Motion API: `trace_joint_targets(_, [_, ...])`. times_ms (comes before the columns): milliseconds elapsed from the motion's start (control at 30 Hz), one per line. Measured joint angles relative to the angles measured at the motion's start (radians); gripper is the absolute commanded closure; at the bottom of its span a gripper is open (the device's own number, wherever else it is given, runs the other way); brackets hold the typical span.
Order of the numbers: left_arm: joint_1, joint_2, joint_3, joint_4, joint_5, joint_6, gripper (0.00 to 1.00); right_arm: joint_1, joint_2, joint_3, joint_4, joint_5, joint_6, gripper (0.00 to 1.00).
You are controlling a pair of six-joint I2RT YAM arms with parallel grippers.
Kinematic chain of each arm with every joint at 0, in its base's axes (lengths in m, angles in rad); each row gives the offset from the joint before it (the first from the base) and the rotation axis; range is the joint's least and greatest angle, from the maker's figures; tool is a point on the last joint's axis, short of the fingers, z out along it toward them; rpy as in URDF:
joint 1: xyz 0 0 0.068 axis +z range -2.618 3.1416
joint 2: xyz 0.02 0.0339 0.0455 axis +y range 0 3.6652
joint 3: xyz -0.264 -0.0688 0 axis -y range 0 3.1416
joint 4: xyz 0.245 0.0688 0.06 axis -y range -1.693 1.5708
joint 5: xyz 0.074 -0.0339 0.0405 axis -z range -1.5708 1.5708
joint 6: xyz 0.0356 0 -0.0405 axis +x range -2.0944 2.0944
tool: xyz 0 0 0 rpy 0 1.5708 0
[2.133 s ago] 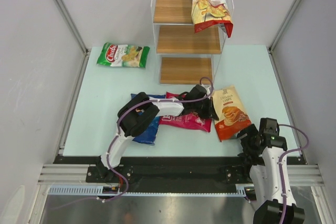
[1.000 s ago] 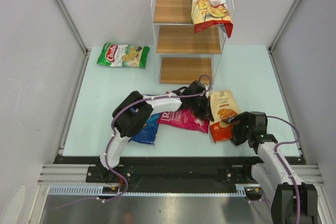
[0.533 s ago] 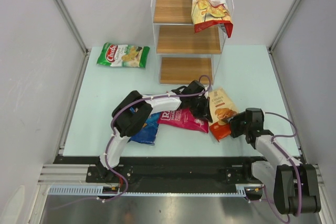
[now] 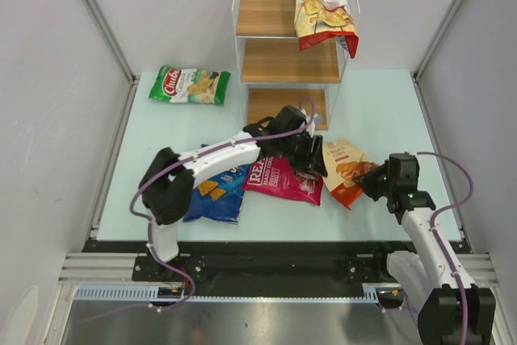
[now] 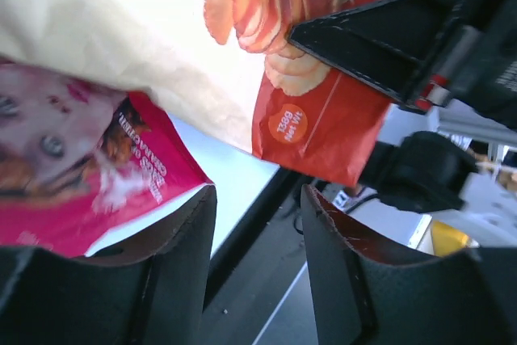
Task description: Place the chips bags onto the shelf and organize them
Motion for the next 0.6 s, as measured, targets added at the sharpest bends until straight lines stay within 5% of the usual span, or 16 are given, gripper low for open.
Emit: trace_joint_targets(600, [0.263, -0.298, -0.212, -0.18, -0.243, -0.002, 0.48, 0.014, 0.1, 0.646, -0.384, -0.173, -0.208, 1.0])
